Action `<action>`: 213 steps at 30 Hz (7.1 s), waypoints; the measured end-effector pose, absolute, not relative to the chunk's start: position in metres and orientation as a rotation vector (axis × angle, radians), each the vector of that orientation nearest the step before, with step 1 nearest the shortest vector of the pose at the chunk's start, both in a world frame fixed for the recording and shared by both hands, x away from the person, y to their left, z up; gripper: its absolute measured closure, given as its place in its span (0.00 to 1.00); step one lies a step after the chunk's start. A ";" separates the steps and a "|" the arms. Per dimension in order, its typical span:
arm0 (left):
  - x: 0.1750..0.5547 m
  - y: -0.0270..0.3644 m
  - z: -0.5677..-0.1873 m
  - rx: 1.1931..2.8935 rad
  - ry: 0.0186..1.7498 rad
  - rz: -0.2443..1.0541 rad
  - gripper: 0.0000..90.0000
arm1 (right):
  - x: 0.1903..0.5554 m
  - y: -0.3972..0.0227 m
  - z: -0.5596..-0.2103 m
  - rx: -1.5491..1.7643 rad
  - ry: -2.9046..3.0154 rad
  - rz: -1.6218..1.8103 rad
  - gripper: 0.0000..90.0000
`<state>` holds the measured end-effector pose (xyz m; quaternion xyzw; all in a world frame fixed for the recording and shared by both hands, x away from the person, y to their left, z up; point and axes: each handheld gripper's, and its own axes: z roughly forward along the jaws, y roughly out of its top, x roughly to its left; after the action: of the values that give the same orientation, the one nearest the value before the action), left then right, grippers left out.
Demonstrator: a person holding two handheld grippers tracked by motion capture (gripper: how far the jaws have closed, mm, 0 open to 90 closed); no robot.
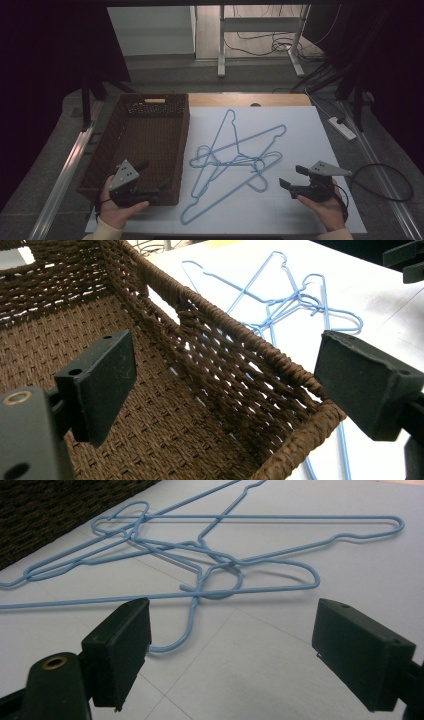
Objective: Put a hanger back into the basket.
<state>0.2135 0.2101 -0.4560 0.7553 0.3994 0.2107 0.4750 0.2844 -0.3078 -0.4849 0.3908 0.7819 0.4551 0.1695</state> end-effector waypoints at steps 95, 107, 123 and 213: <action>0.215 0.201 -0.455 1.875 0.911 0.539 0.14 | 0.424 -0.067 -0.510 1.286 2.677 0.903 0.95; 0.210 0.193 -0.444 1.875 0.895 0.532 0.16 | 0.405 -0.091 -0.472 1.210 2.557 1.122 0.96; 0.227 0.134 -0.425 1.991 0.905 0.333 0.24 | 0.377 -0.135 -0.435 1.164 2.428 1.343 0.96; 0.271 0.260 -0.372 1.713 1.066 0.354 0.97 | 0.315 -0.284 -0.462 1.112 2.165 1.436 0.29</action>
<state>0.2707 0.2598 -0.3722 0.7145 0.4447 0.1476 0.5196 0.3150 -0.2836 -0.4621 0.3888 0.7565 0.5017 0.1573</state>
